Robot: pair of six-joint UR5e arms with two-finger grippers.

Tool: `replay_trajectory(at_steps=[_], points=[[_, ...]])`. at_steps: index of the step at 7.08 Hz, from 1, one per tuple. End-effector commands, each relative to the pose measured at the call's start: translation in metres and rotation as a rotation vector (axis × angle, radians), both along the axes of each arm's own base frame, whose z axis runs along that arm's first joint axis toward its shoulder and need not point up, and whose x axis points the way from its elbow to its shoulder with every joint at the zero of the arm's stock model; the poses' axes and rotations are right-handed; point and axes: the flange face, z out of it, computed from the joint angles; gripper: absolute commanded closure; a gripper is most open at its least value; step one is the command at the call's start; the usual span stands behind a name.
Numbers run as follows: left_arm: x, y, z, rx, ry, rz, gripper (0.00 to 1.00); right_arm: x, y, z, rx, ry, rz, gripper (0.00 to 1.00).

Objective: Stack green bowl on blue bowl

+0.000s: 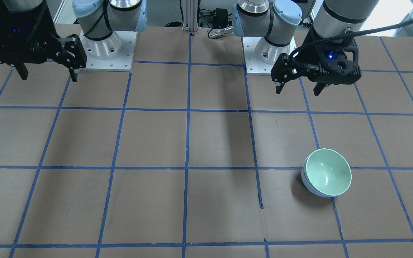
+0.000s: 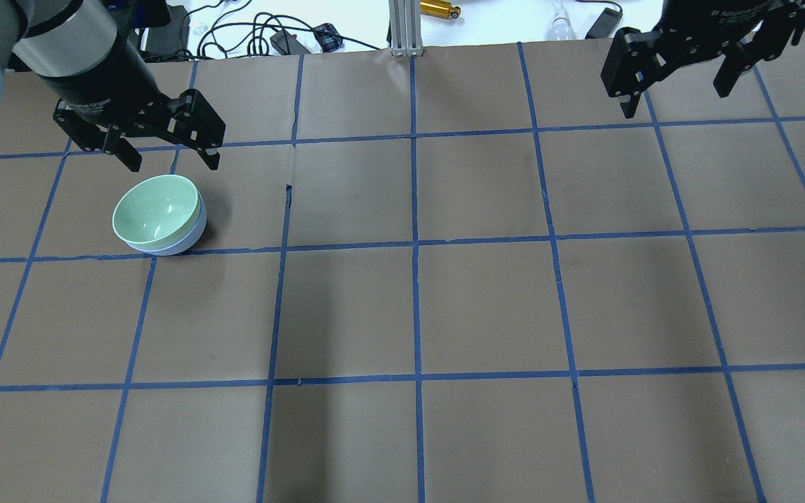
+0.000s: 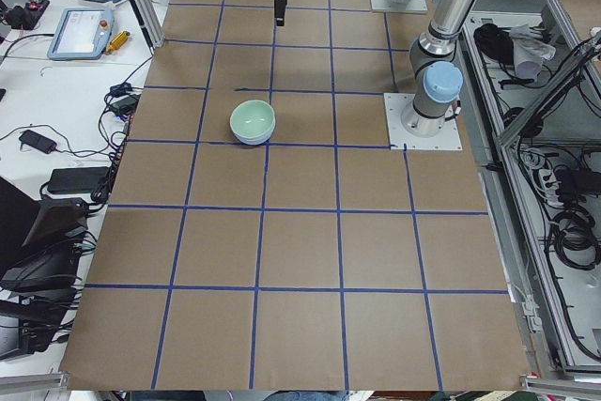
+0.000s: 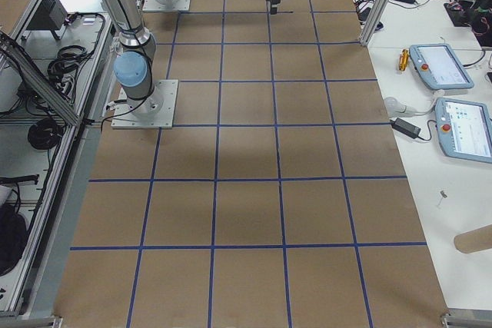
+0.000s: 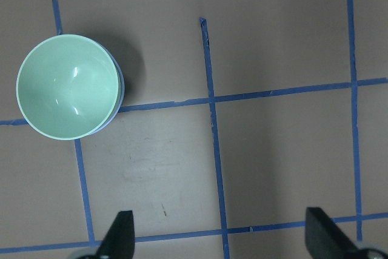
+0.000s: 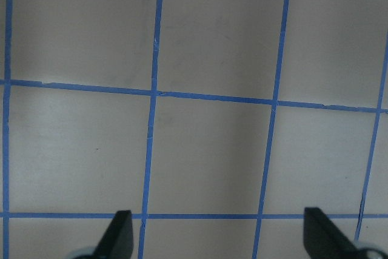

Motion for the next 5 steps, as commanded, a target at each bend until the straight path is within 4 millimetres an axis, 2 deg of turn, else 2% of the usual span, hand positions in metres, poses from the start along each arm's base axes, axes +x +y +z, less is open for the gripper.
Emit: replay_trajectory(at_steps=[1, 2, 4, 5], points=[[-0.002, -0.002, -0.010, 0.025, 0.012, 0.062, 0.00, 0.000, 0.000, 0.000, 0.000, 0.000, 0.000, 0.00], [-0.008, -0.003, -0.013, 0.034, 0.013, 0.110, 0.00, 0.000, 0.000, 0.000, 0.000, 0.000, 0.000, 0.00], [-0.014, 0.003, -0.003, 0.012, 0.008, 0.102, 0.00, 0.000, 0.000, 0.000, 0.000, 0.000, 0.000, 0.00], [-0.014, 0.001, -0.005, 0.014, 0.003, 0.102, 0.00, 0.000, 0.000, 0.000, 0.000, 0.000, 0.000, 0.00]])
